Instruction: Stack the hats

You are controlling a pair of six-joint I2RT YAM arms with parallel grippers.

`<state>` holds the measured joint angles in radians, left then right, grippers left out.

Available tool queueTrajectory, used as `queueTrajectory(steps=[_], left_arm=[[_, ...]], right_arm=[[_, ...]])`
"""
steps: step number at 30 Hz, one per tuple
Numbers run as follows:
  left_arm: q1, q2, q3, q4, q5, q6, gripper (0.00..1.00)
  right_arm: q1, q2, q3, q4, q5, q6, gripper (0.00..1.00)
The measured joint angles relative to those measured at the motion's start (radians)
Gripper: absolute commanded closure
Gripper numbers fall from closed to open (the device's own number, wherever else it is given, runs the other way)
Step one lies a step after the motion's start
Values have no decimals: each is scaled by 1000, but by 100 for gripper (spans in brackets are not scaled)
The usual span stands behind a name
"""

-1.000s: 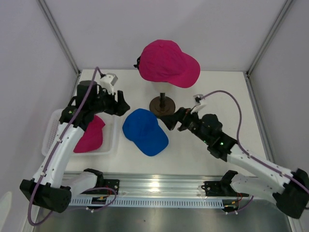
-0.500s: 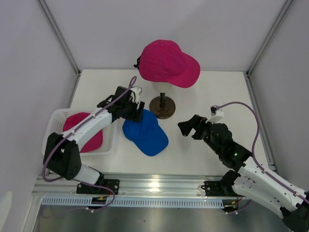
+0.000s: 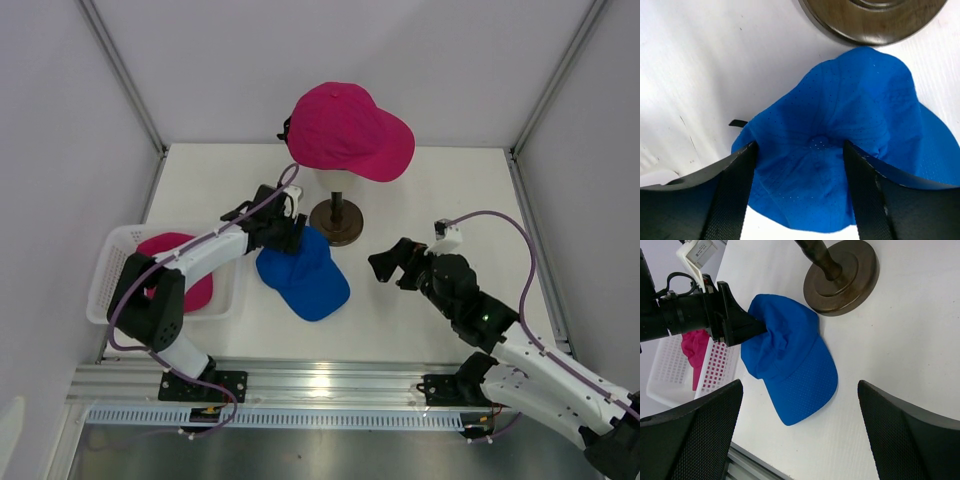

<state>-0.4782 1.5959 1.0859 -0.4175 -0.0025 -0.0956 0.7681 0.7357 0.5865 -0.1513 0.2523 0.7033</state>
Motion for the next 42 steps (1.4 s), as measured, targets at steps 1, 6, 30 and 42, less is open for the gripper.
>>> queueTrajectory(steps=[1, 6, 30, 42], left_arm=[[-1, 0, -11, 23, -6, -7, 40], [-2, 0, -80, 117, -31, -54, 83], [-2, -750, -270, 170, -80, -404, 99], [4, -966, -271, 140, -19, -558, 99]], right_arm=[[0, 4, 0, 1, 0, 0, 1], [-1, 22, 0, 5, 1, 0, 0], [101, 159, -179, 407, -112, 266, 0], [187, 484, -209, 889, -137, 292, 0]])
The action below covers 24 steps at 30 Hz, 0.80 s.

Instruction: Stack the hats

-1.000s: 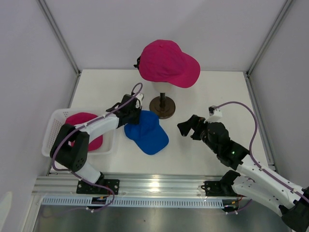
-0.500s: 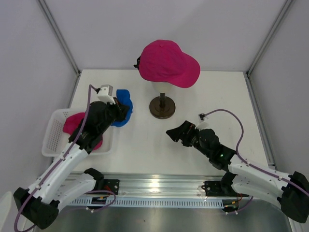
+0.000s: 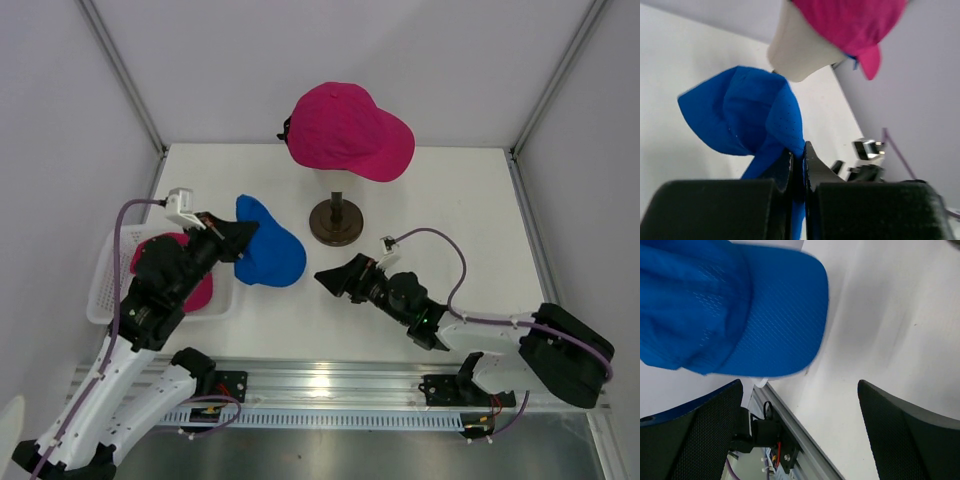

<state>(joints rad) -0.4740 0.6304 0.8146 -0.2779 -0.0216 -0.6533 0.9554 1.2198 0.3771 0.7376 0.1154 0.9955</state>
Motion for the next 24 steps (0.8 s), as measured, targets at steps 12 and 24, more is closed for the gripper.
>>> queueTrajectory(steps=[12, 24], left_arm=[[4, -17, 80, 9, 93, -25, 99], [5, -18, 130, 27, 152, -31, 99]], right_arm=[[56, 352, 59, 470, -10, 210, 0], [111, 524, 155, 547, 40, 304, 0]])
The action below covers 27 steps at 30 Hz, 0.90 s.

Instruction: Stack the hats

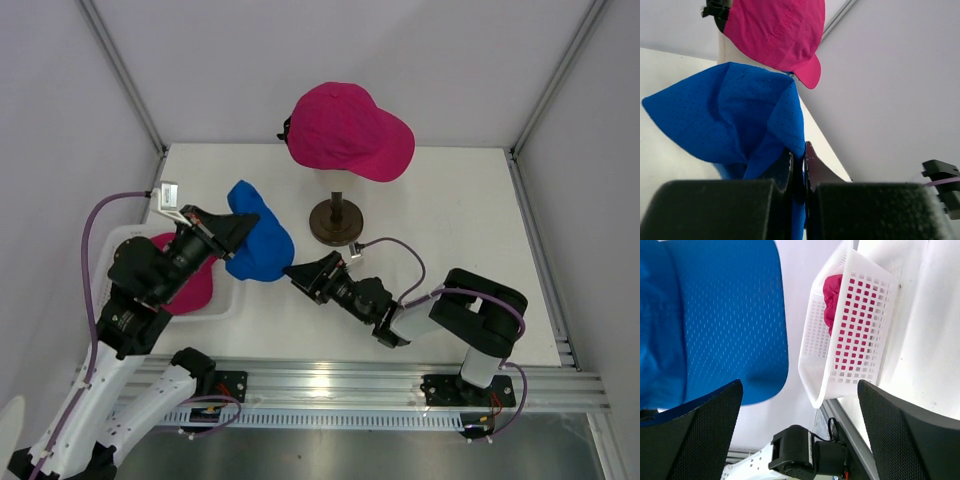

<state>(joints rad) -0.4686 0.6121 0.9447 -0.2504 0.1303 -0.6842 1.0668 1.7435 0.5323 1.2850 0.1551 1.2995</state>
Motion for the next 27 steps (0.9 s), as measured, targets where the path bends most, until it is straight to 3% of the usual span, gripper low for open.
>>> queueTrajectory(steps=[19, 22, 25, 27], left_arm=[[77, -10, -106, 55, 116, -114, 99], [79, -10, -135, 52, 118, -120, 99], [82, -12, -146, 39, 116, -116, 99], [90, -17, -146, 27, 106, -104, 99]], right_arm=[[-32, 34, 116, 13, -40, 10, 2], [-33, 33, 116, 10, -49, 10, 10], [-33, 17, 106, 3, -52, 5, 27], [-33, -10, 88, 3, -51, -5, 44]])
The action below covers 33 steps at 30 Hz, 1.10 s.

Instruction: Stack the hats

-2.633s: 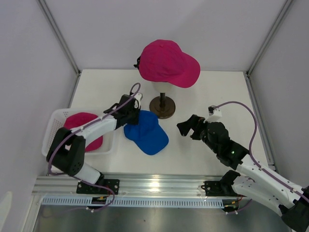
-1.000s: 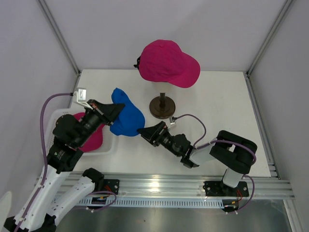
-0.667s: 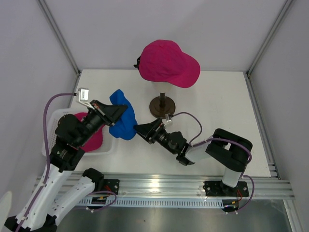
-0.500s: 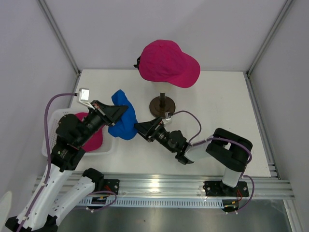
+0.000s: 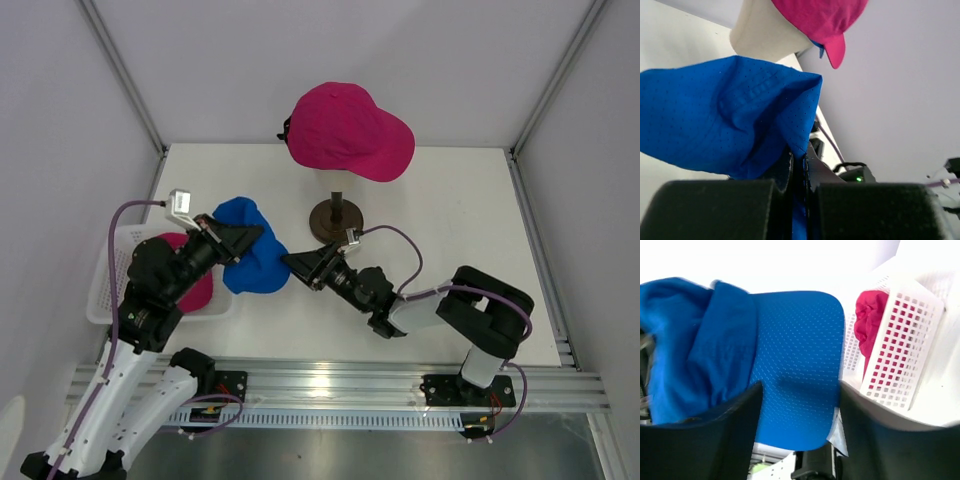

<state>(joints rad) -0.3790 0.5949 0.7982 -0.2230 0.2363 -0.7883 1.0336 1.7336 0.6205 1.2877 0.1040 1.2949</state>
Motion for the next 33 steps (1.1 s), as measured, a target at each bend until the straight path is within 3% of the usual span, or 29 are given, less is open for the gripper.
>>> queueTrajectory(steps=[4, 5, 15, 17, 18, 19, 21, 22, 25, 29, 33], left_arm=[[32, -16, 0, -31, -35, 43, 99], [40, -20, 0, -36, -49, 58, 99], [57, 7, 10, -108, -121, 201, 99], [57, 17, 18, -113, -129, 230, 89], [58, 22, 23, -120, -134, 251, 76], [58, 28, 30, -130, -141, 275, 47], [59, 41, 51, -155, -170, 321, 34], [59, 44, 66, -170, -194, 343, 21], [66, 45, 102, -204, -270, 404, 2], [126, 18, 159, -241, -356, 467, 1], [191, -3, 232, -259, -429, 518, 1]], right_arm=[[0, -72, -47, 2, 3, -22, 79], [0, -91, -61, 3, 7, -29, 100], [-4, -229, -134, 0, 11, -115, 100], [-6, -267, -134, -17, 0, -152, 100], [-8, -295, -129, -43, -6, -178, 100], [-8, -327, -119, -84, -13, -208, 100], [-8, -392, -71, -207, -23, -275, 100], [-8, -422, -35, -287, -26, -320, 100], [-8, -484, 98, -512, -26, -444, 100], [-15, -511, 319, -800, -28, -600, 100], [-24, -521, 454, -967, -29, -687, 100]])
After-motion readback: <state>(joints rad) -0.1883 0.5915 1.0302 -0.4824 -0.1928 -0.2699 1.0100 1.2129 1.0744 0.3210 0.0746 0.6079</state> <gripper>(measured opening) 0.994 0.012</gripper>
